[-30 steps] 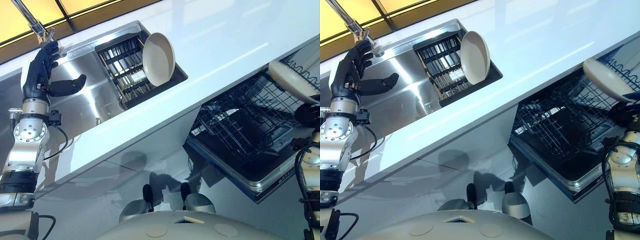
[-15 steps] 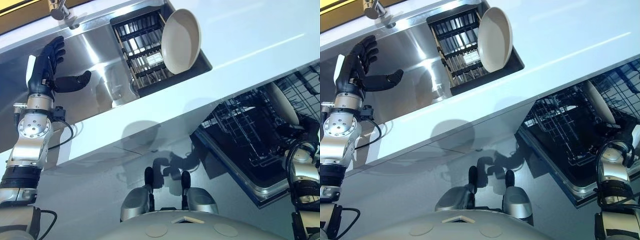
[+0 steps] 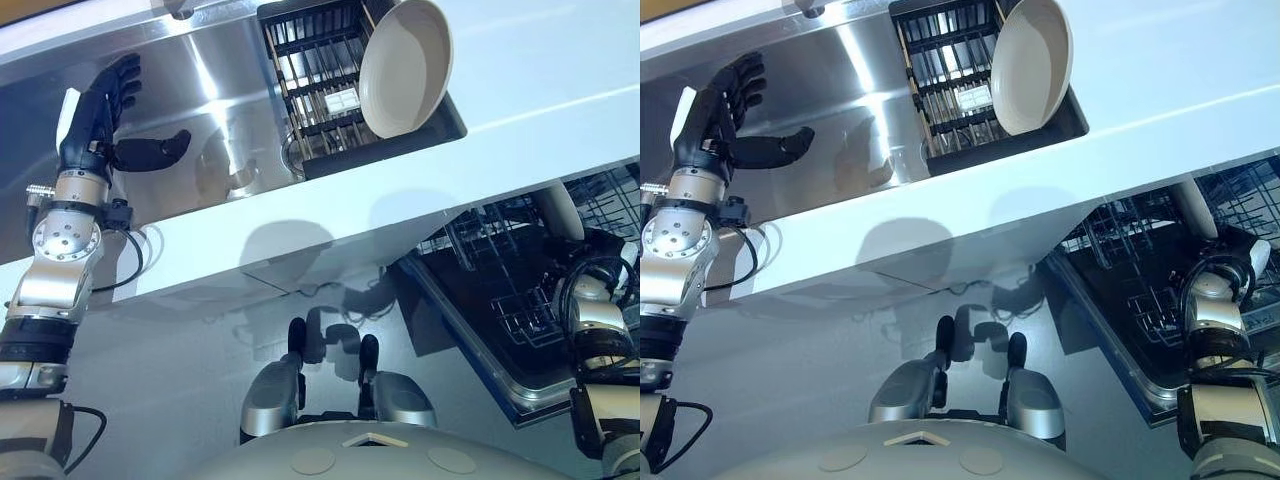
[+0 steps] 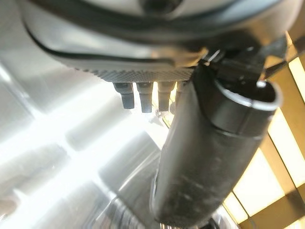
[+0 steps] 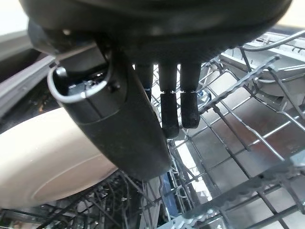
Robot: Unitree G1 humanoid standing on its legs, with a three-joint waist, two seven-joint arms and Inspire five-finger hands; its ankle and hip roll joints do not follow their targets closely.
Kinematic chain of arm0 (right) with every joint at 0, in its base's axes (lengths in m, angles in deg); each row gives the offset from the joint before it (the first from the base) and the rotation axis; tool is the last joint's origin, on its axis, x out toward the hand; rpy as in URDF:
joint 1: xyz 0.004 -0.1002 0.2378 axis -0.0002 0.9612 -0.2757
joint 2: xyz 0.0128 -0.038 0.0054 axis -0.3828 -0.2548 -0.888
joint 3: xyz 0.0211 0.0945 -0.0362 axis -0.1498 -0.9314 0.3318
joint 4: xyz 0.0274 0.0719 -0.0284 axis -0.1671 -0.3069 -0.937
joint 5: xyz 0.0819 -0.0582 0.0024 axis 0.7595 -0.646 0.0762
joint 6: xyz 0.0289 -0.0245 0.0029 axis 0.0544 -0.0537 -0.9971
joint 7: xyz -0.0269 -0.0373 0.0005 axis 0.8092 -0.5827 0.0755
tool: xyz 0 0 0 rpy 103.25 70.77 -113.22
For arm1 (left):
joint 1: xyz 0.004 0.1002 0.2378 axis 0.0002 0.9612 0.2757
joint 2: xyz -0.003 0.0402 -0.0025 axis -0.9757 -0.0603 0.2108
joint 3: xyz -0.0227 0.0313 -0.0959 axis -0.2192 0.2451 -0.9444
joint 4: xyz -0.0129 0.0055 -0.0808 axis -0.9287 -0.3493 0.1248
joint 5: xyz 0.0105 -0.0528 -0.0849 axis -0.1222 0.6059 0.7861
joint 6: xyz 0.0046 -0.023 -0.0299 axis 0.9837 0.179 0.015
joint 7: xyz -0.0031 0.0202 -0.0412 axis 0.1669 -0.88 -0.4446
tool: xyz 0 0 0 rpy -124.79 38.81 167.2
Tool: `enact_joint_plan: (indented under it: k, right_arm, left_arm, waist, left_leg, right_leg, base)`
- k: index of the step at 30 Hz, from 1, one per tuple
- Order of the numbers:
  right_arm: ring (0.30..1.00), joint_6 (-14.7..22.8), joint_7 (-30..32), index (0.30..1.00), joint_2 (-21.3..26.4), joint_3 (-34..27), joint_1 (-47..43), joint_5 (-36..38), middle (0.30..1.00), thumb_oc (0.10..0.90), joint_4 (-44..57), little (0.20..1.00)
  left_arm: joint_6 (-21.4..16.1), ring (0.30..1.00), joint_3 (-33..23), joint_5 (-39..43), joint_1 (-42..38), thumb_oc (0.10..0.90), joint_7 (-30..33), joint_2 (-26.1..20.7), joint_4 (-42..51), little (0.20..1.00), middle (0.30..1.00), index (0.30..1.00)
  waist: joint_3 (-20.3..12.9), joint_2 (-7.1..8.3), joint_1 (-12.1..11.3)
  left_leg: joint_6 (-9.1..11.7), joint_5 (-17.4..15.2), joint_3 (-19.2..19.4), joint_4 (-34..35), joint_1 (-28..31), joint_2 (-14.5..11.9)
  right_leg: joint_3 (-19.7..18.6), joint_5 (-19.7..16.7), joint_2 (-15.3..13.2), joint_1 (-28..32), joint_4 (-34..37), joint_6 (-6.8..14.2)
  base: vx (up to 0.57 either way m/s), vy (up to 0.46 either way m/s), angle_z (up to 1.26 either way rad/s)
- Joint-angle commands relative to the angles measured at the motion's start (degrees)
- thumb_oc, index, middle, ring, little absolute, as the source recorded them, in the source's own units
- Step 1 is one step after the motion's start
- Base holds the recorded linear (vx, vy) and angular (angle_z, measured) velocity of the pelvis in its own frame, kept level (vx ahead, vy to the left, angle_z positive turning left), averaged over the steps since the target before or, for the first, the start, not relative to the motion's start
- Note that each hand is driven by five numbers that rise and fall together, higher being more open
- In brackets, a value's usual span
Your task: Pick up plates and place into dishwasher.
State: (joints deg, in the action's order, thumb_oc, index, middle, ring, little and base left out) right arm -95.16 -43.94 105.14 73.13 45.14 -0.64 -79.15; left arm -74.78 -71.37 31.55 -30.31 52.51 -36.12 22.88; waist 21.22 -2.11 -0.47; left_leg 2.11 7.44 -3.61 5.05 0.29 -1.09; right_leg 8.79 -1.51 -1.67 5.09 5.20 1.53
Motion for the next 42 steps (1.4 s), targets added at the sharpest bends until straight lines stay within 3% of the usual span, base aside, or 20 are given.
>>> enact_joint_plan:
  k: [1, 2, 3, 4, 6, 8, 18, 24, 30, 36, 42]
  right_arm:
    - [0.3, 0.13, -0.63, 0.3, 9.69, 2.9, -2.88, -4.7, 0.3, 0.1, 0.6, 0.2]
    - [0.3, -0.46, -1.11, 0.3, 10.39, 2.93, -2.95, -4.65, 0.3, 0.1, -0.21, 0.2]
    - [0.385, -1.26, -1.45, 0.385, 10.81, 3.04, -3.19, -4.96, 0.385, 0.199, -0.86, 0.299]
    - [0.655, -2.42, -1.88, 0.655, 11.23, 3.08, -3.45, -5.59, 0.655, 0.515, -1.56, 0.615]
    - [0.714, -4.68, -3.45, 0.714, 12.13, 3.16, -3.9, -6.52, 0.714, 0.583, -4.45, 0.683]
    - [0.9, -5.31, -5.82, 0.9, 13.19, 3.12, -4.37, -6.38, 0.9, 0.8, -9.33, 0.9]
    - [0.9, -3.05, -3.74, 0.9, 13.95, 3.24, -4.17, -6.85, 0.9, 0.8, -9.47, 0.9]
    - [0.9, -1.7, 1.11, 0.9, 12.04, 2.83, -2.61, -6.29, 0.9, 0.8, 2.53, 0.9]
    - [0.9, -1.05, 2.84, 0.9, 9.94, -0.07, 2.19, -10.99, 0.9, 0.8, 14.6, 0.9]
    - [0.9, -1.73, 0.48, 0.9, 8.57, -3.9, 8.76, -15.24, 0.9, 0.8, 22.3, 0.9]
    - [0.9, -2.56, -6.09, 0.9, 7.23, -6.63, 15.23, -17.13, 0.9, 0.8, 27.79, 0.9]
  left_arm:
    - [-6.06, 0.9, -1.83, 1.89, -6.15, 0.8, 0.72, -3.69, 5.57, 0.9, 0.9, 0.9]
    - [-6.12, 0.9, -1.86, 2.1, -6.0, 0.8, 0.51, -3.96, 5.77, 0.9, 0.9, 0.9]
    - [-6.12, 0.9, -1.85, 2.23, -6.03, 0.8, 0.39, -4.11, 5.86, 0.9, 0.9, 0.9]
    - [-5.99, 0.9, -1.85, 2.49, -6.21, 0.8, 0.36, -4.34, 5.92, 0.9, 0.9, 0.9]
    - [-6.26, 0.9, -1.74, 3.12, -6.48, 0.8, 0.12, -4.74, 5.76, 0.9, 0.9, 0.9]
    - [-6.21, 0.9, -1.43, 3.85, -7.11, 0.8, -0.56, -5.16, 5.54, 0.9, 0.9, 0.9]
    - [-5.74, 0.9, -0.32, 4.3, -7.37, 0.8, -1.33, -5.17, 5.64, 0.9, 0.9, 0.9]
    - [-5.82, 0.9, -1.05, 3.36, -5.85, 0.8, -0.97, -3.75, 6.43, 0.9, 0.9, 0.9]
    - [-5.5, 0.9, -2.36, 2.02, -4.29, 0.8, -0.61, -2.21, 6.91, 0.9, 0.9, 0.9]
    - [-5.29, 0.9, -3.44, 0.92, -3.38, 0.8, -0.76, -1.33, 7.34, 0.9, 0.9, 0.9]
    - [-4.02, 0.9, -4.16, 1.09, -4.34, 0.8, -0.77, -2.21, 7.81, 0.9, 0.9, 0.9]
  waist:
    - [-3.02, 0.69, -0.34]
    - [-2.97, 0.77, -0.5]
    - [-2.93, 0.79, -0.54]
    - [-2.87, 0.84, -0.55]
    - [-2.86, 0.99, -0.76]
    - [-2.93, 1.14, -1.05]
    - [-3.04, 1.48, -1.11]
    - [-3.7, 1.5, -0.06]
    - [-5.57, 1.83, 1.55]
    - [-7.87, 1.89, 3.2]
    - [-9.87, 1.75, 5.5]
  left_leg:
    - [-0.17, -5.11, 2.18, -5.96, -2.02, 1.19]
    - [-0.14, -5.08, 2.09, -6.05, -2.09, 1.19]
    - [-0.14, -5.07, 1.99, -6.08, -2.14, 1.21]
    - [-0.14, -5.04, 1.95, -6.04, -2.14, 1.23]
    - [-0.19, -4.96, 1.93, -5.87, -2.1, 1.23]
    - [-0.22, -4.92, 1.97, -5.77, -2.02, 1.18]
    - [-0.62, -4.94, 1.78, -5.0, -1.17, 1.35]
    - [-0.84, -4.99, 2.5, -3.55, 0.08, 1.44]
    - [-1.53, -5.75, 3.64, -2.54, 1.6, 1.78]
    - [-2.31, -6.79, 5.45, -1.87, 3.26, 2.21]
    - [-3.29, -7.83, 7.93, -1.39, 4.81, 2.52]
  right_leg:
    - [-0.02, 4.51, 1.75, -4.78, -9.79, -2.12]
    - [0.05, 4.51, 1.74, -4.77, -9.81, -2.14]
    - [0.09, 4.51, 1.73, -4.8, -9.83, -2.15]
    - [0.13, 4.49, 1.74, -4.82, -9.83, -2.14]
    - [0.25, 4.43, 1.77, -4.78, -9.69, -2.08]
    - [0.49, 4.4, 1.76, -4.55, -9.49, -2.03]
    - [0.37, 4.03, 1.72, -3.89, -8.95, -1.76]
    - [-0.38, 3.71, 1.72, -3.4, -8.29, -1.4]
    - [-1.71, 3.59, 1.72, -2.86, -7.6, -0.83]
    - [-3.14, 3.37, 1.41, -2.29, -7.03, -0.02]
    - [-5.1, 3.23, 0.88, -2.53, -7.65, 1.05]
  base:
    - [0.0, 0.0, 0.0]
    - [0.0, 0.0, 0.0]
    - [0.0, 0.0, 0.0]
    - [-0.01, -0.006, 0.04]
    - [0.0, 0.0, 0.0]
    - [0.0, 0.0, 0.0]
    - [-0.01, 0.013, 0.04]
    - [-0.02, 0.072, -0.01]
    - [0.0, 0.088, -0.09]
    - [0.0, 0.109, -0.15]
    - [-0.01, 0.118, -0.25]
